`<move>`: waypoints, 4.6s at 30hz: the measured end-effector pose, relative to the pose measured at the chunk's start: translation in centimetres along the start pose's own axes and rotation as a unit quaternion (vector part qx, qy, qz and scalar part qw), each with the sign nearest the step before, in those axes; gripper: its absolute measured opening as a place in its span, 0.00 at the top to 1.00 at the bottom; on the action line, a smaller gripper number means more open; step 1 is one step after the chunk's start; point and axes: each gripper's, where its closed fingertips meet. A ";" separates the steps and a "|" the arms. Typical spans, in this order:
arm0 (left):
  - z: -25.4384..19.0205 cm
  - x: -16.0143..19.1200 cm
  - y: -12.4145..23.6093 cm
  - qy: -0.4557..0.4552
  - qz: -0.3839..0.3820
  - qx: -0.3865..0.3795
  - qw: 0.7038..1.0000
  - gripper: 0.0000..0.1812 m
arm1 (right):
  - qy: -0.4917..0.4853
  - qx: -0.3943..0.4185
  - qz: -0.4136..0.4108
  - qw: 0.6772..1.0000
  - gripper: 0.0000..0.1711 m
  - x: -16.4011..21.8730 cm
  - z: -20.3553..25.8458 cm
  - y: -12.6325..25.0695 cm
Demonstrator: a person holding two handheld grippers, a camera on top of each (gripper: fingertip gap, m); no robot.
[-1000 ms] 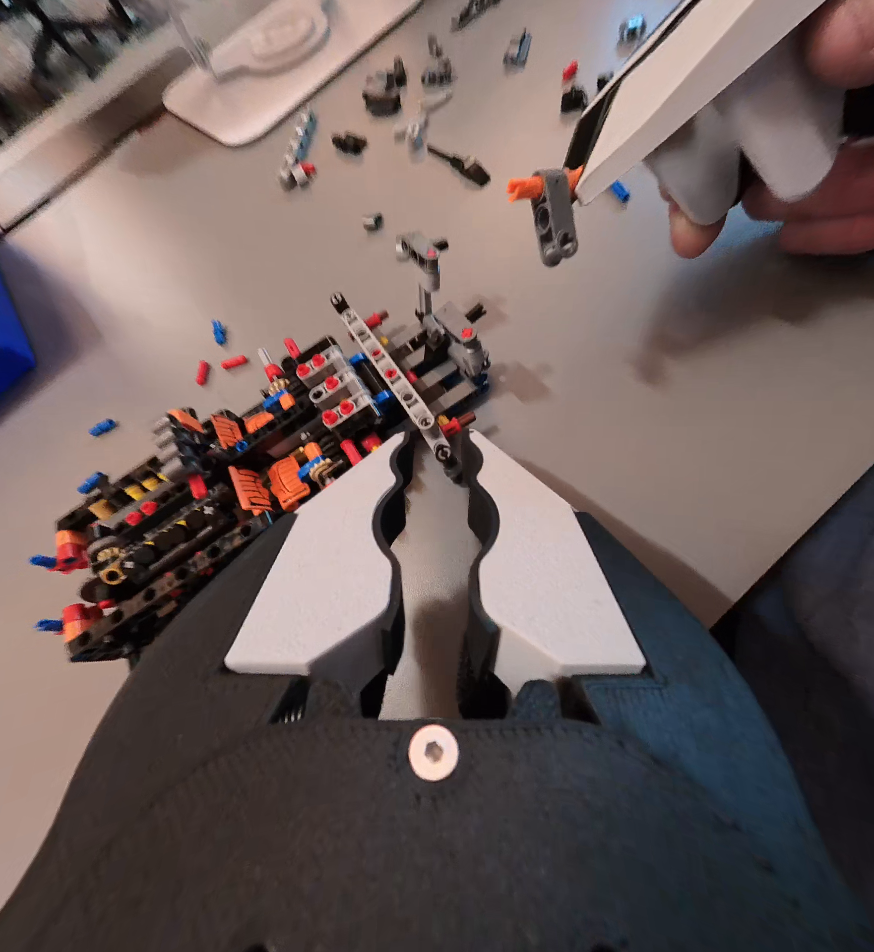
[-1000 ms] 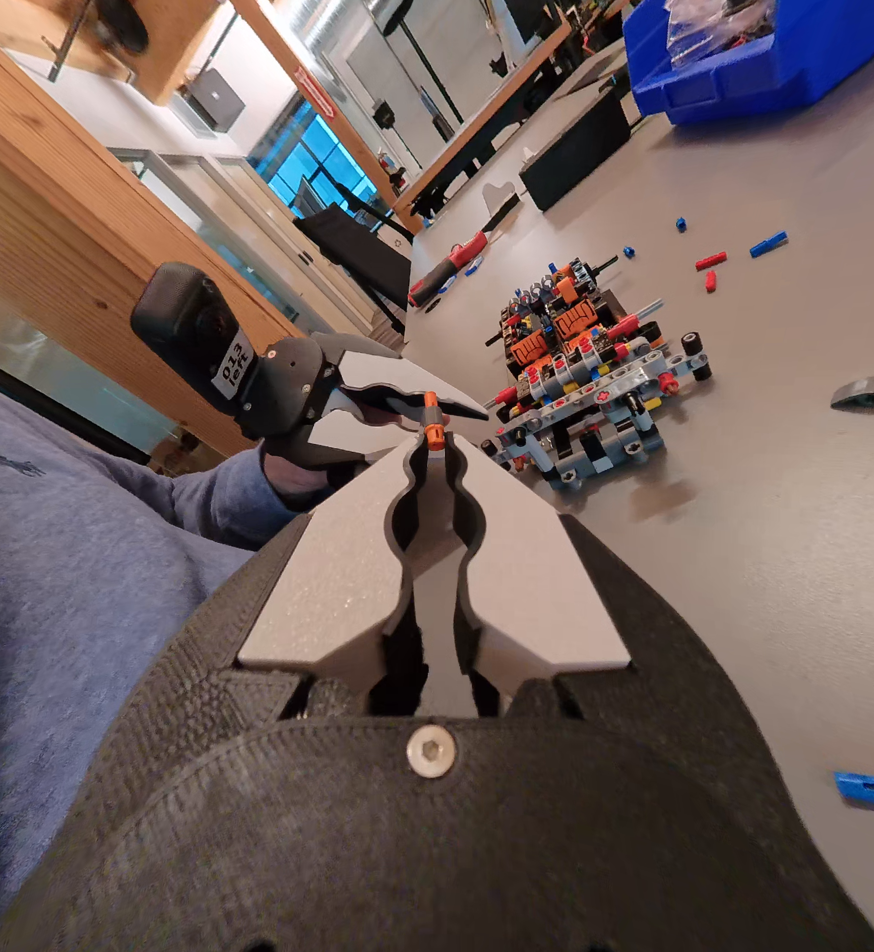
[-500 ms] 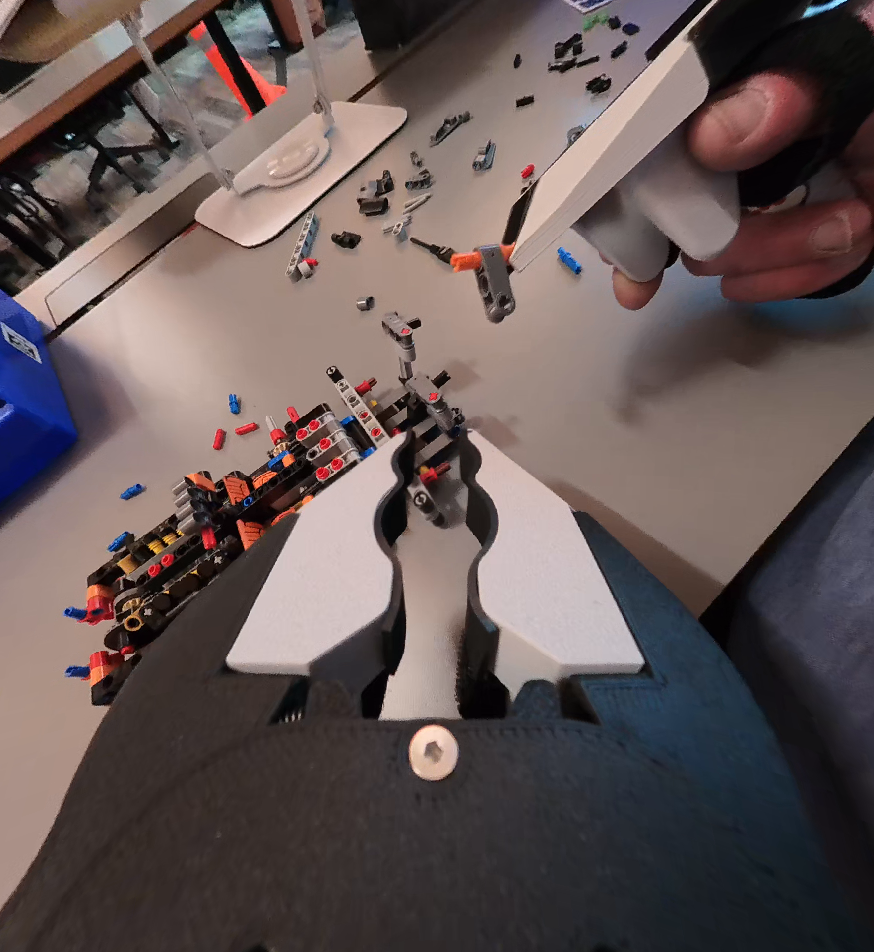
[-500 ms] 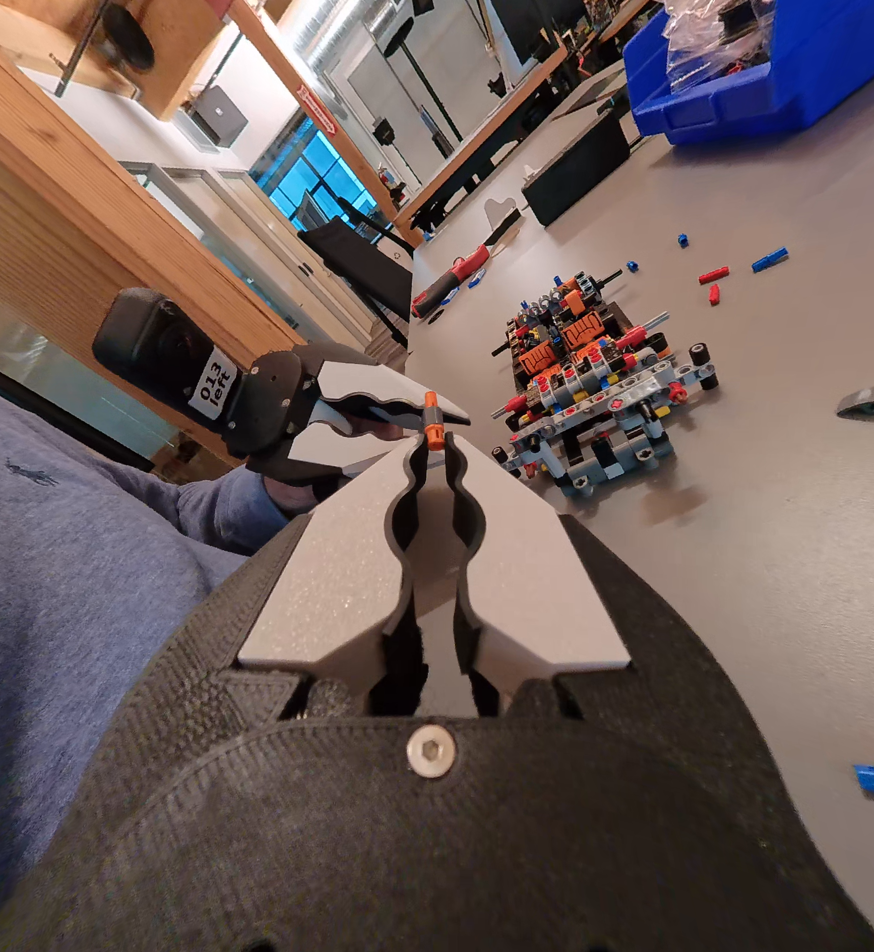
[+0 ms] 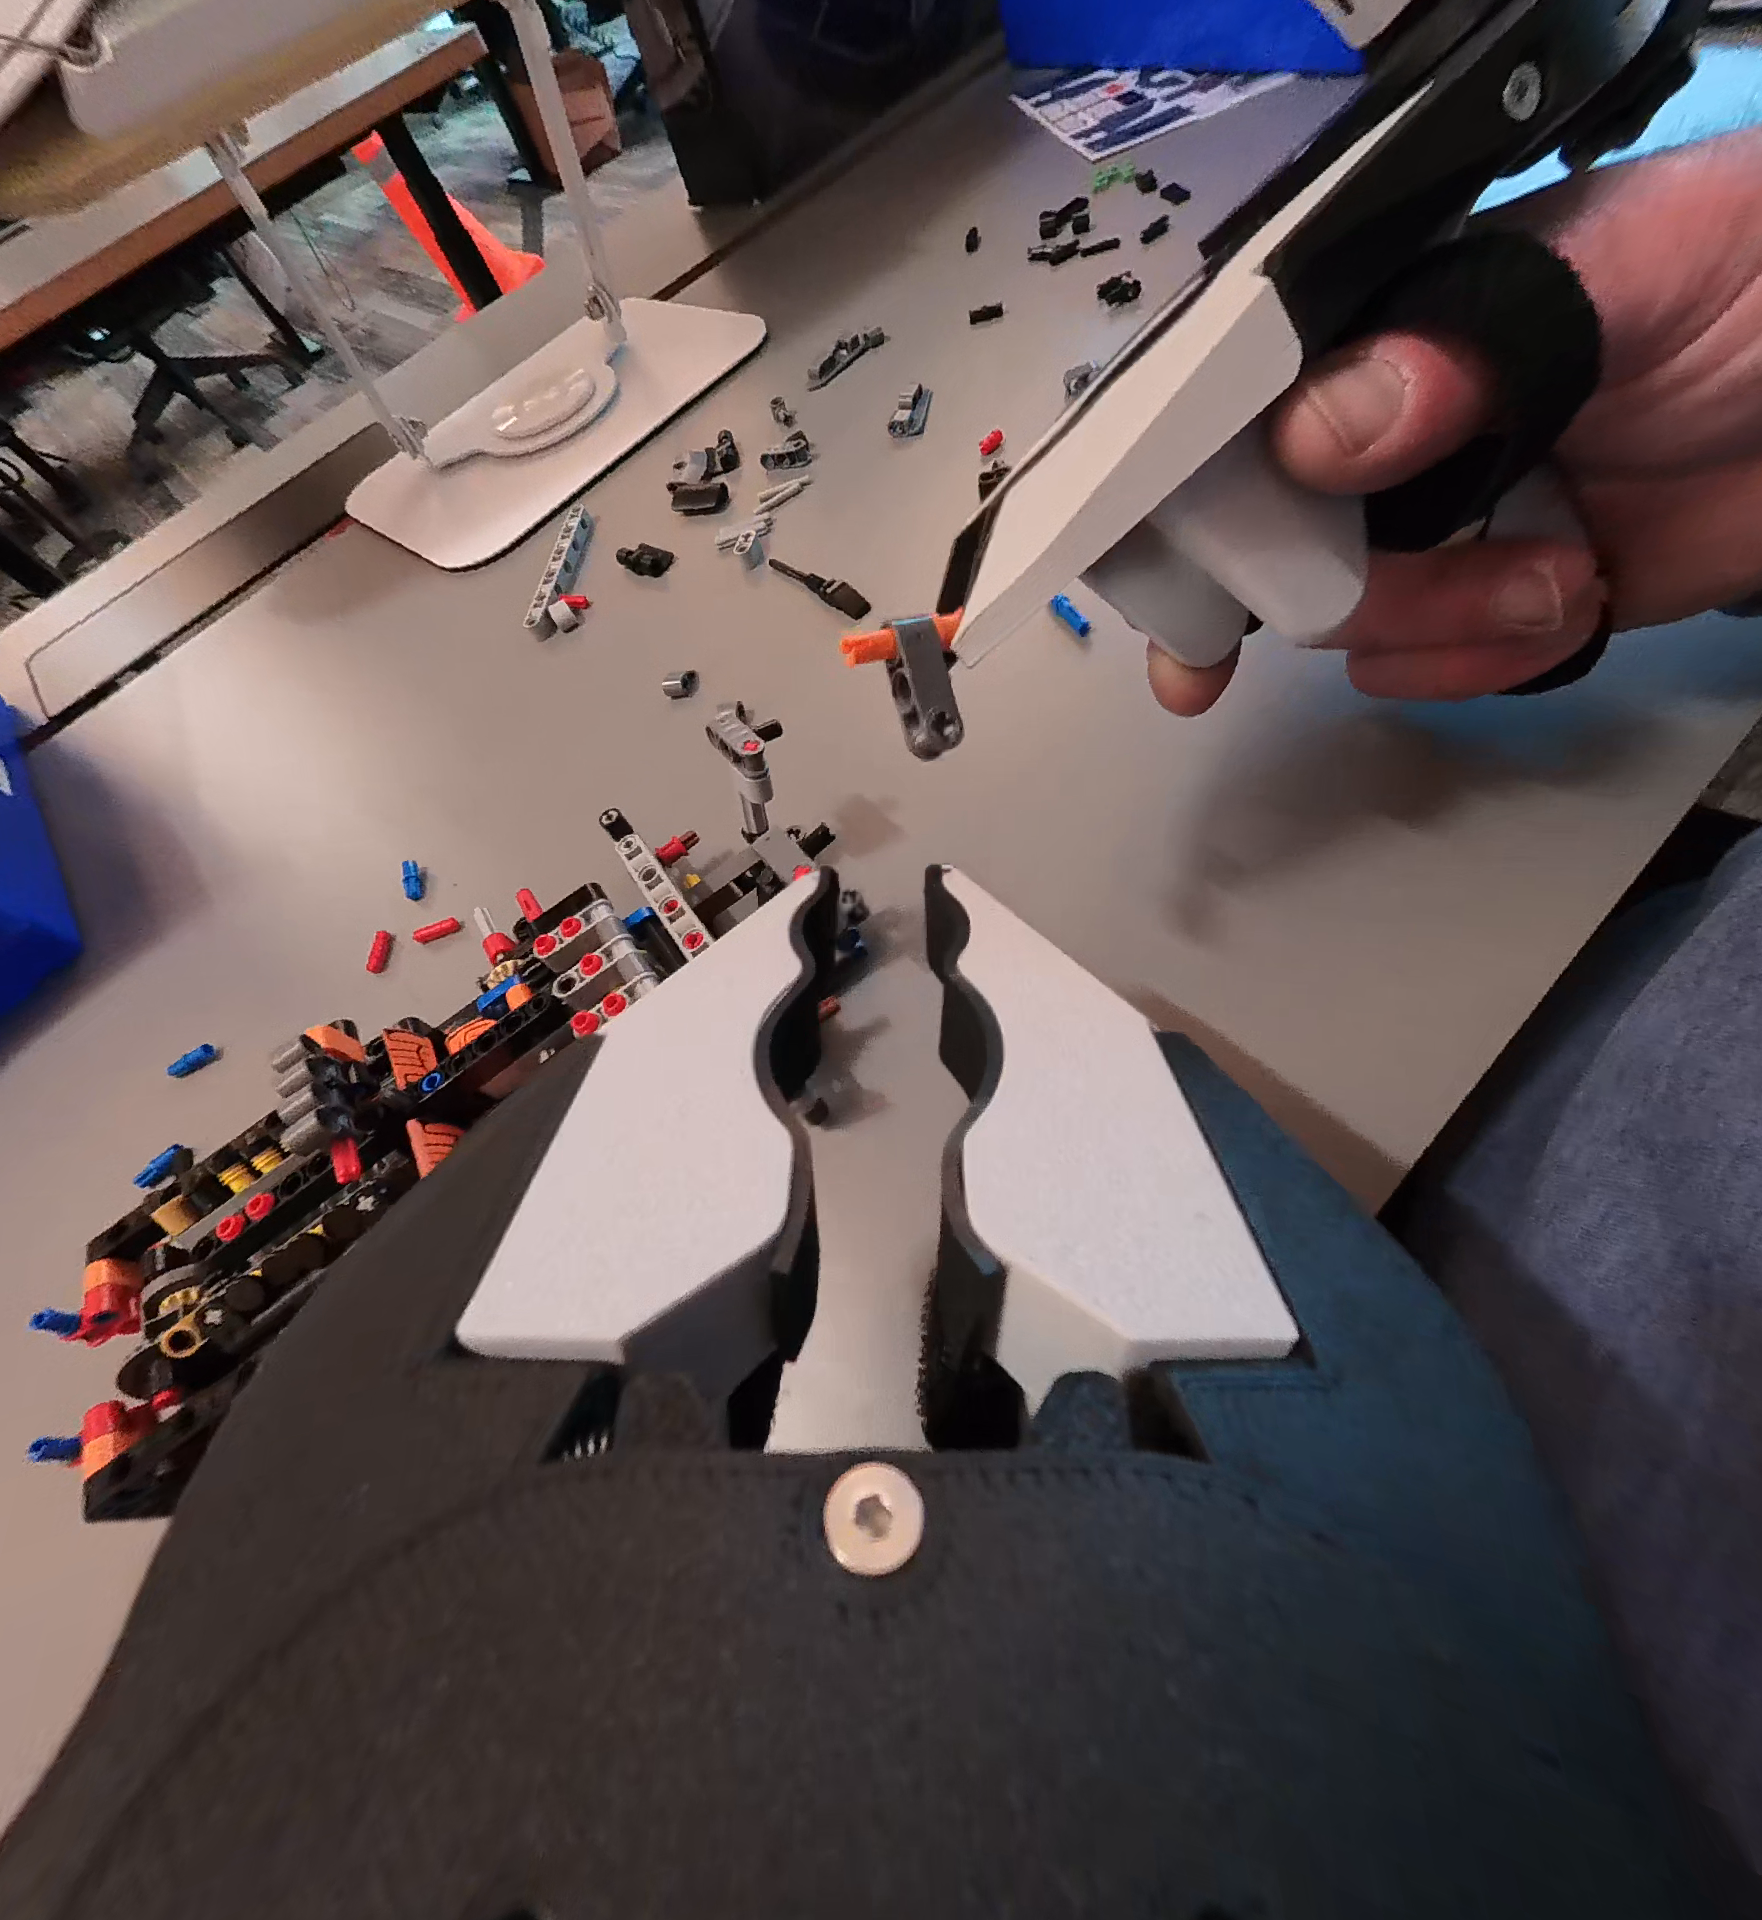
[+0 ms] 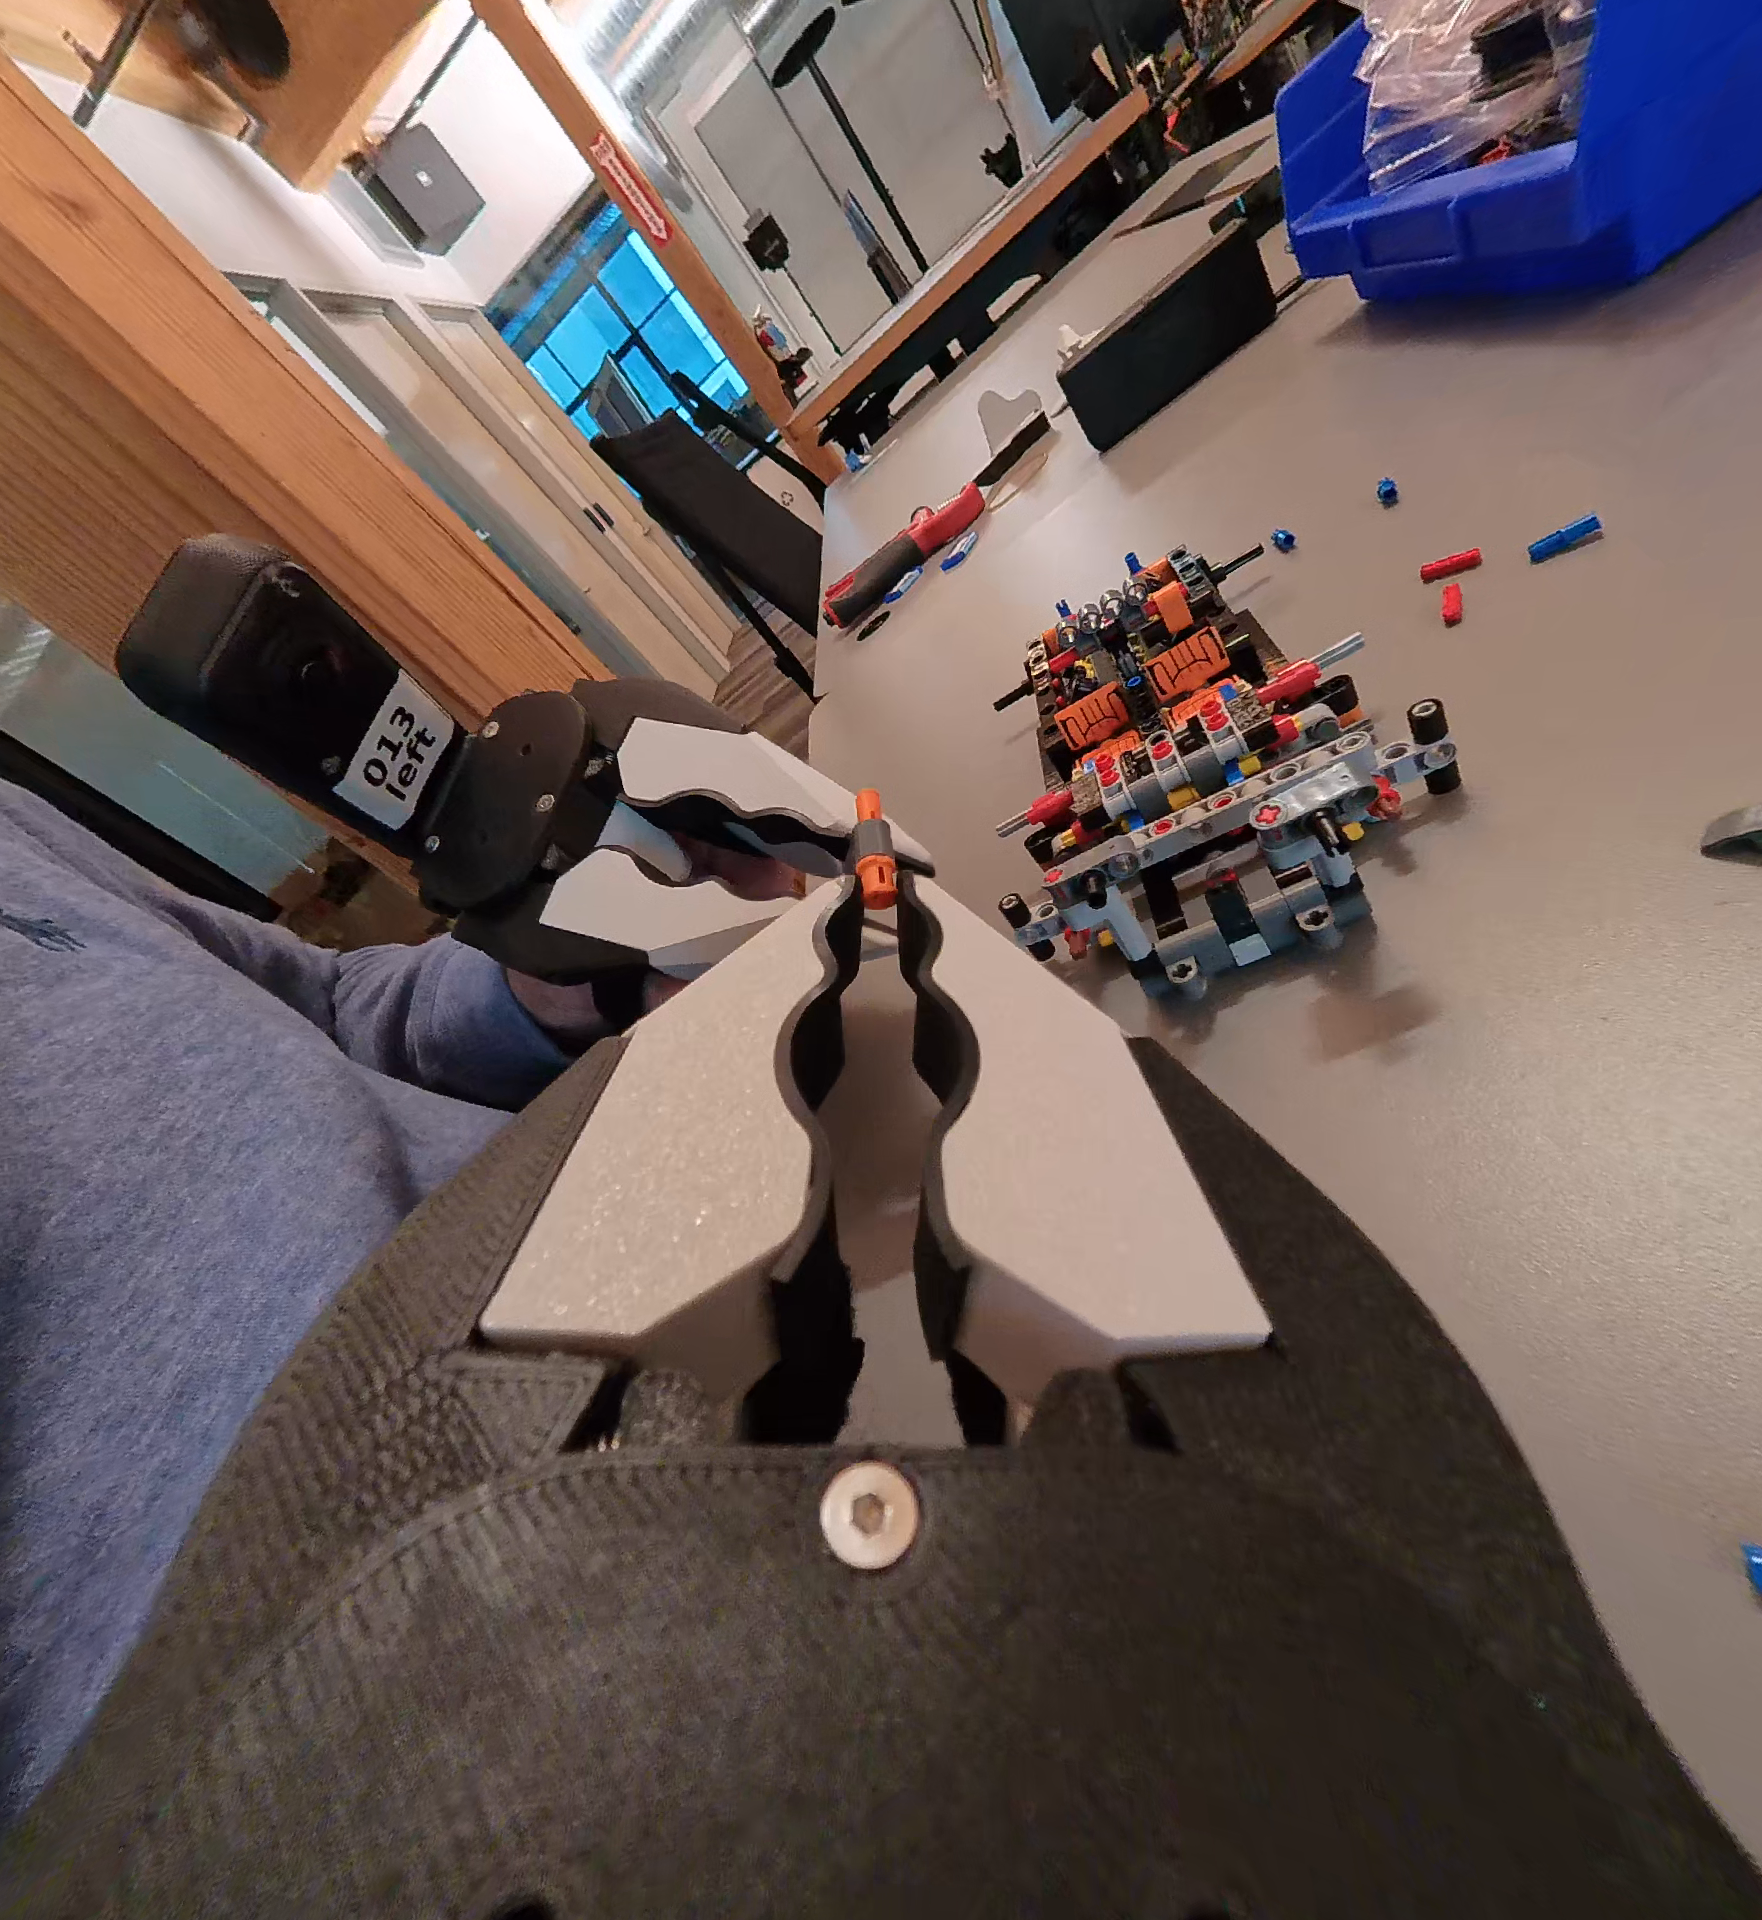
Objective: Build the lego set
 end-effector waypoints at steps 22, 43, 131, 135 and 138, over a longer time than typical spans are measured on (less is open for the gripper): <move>-0.3 -2.3 0.2 0.000 -0.044 -0.008 0.999 0.91 | -0.016 -0.056 -0.018 0.998 0.98 -0.4 1.3 0.2; 1.0 5.2 0.8 0.035 0.107 -0.022 0.993 0.92 | 0.183 0.168 0.105 0.963 0.97 3.2 -3.6 -1.6; 0.8 6.9 -2.2 0.092 0.166 -0.045 0.981 0.96 | 0.331 0.210 0.178 0.903 0.98 2.9 -6.9 -3.9; 0.8 7.0 -2.1 0.094 0.168 -0.051 0.980 0.96 | 0.325 0.207 0.179 0.906 0.98 2.8 -7.0 -4.0; 0.9 7.1 -2.0 0.095 0.170 -0.056 0.979 0.96 | 0.324 0.205 0.181 0.906 0.98 2.7 -7.0 -4.2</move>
Point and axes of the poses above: each gripper's, where its closed fingertips meet, y back along the fingers, x out of its underside, z = x × y across the jaws, and after that the axes turned 12 degrees about -y, right-handed
